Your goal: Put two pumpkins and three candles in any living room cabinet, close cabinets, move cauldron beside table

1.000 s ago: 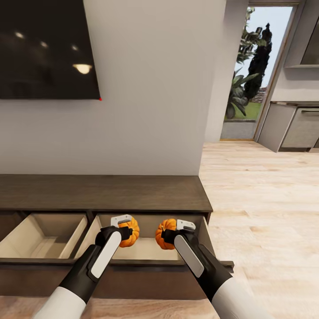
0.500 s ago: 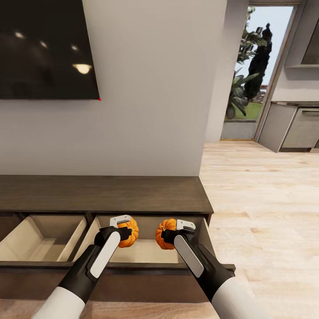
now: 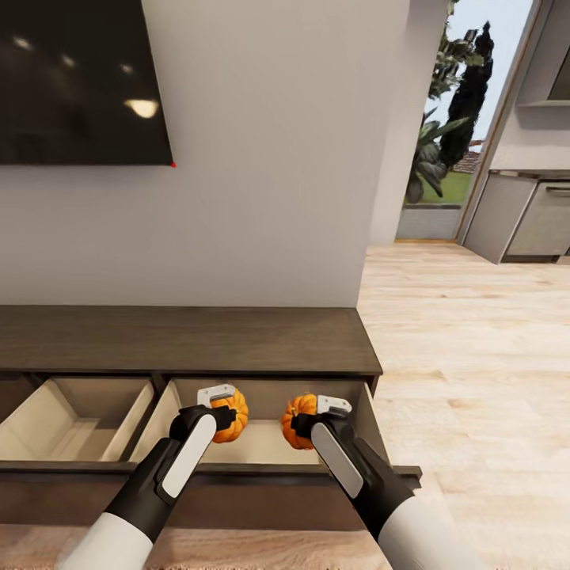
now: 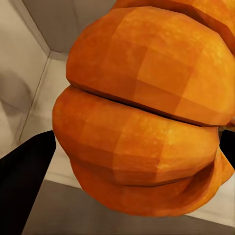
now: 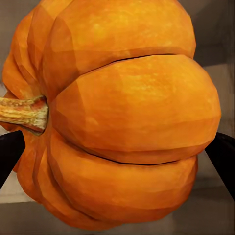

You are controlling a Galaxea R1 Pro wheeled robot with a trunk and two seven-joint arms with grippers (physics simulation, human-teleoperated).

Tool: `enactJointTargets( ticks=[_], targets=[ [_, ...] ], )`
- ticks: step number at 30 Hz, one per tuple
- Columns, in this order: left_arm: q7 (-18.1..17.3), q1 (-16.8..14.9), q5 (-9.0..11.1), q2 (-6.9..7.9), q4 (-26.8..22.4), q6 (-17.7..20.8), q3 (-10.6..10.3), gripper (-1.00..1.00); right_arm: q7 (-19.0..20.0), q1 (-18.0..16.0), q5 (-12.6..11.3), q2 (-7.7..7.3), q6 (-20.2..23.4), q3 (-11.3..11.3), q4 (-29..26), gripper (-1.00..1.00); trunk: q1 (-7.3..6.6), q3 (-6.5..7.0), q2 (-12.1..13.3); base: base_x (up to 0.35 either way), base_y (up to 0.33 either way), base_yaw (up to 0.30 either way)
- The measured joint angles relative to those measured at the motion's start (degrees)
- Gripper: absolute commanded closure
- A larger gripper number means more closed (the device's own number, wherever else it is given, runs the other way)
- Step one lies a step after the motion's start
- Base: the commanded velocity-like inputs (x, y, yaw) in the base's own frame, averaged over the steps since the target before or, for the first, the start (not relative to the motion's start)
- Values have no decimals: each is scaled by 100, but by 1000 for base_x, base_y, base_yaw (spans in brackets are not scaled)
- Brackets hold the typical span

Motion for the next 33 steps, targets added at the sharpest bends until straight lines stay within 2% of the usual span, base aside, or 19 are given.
enactJointTargets(
  ticks=[4,16,24,27,33],
  targets=[
    [27,-1,-9,-28,6,-123,-47,100,-7,0,180,0,-10,-8,80,100,10,-89,-5,0,0,0],
    [33,0,-3,-32,1,-203,-45,100,-11,0,329,1,-308,-9,112,100,36,-310,-19,0,0,0],
    [39,-1,-10,-24,-10,-207,-41,100,-9,-1,342,1,-324,-8,111,100,38,-333,-21,0,0,0],
    [38,0,-2,-25,-7,-197,-43,100,-9,0,342,1,-319,-9,112,100,46,-399,-24,0,0,0],
    [41,-1,-10,-24,-26,-207,1,100,-7,-1,343,1,-324,-8,111,100,46,-399,-25,0,0,0]
  ],
)
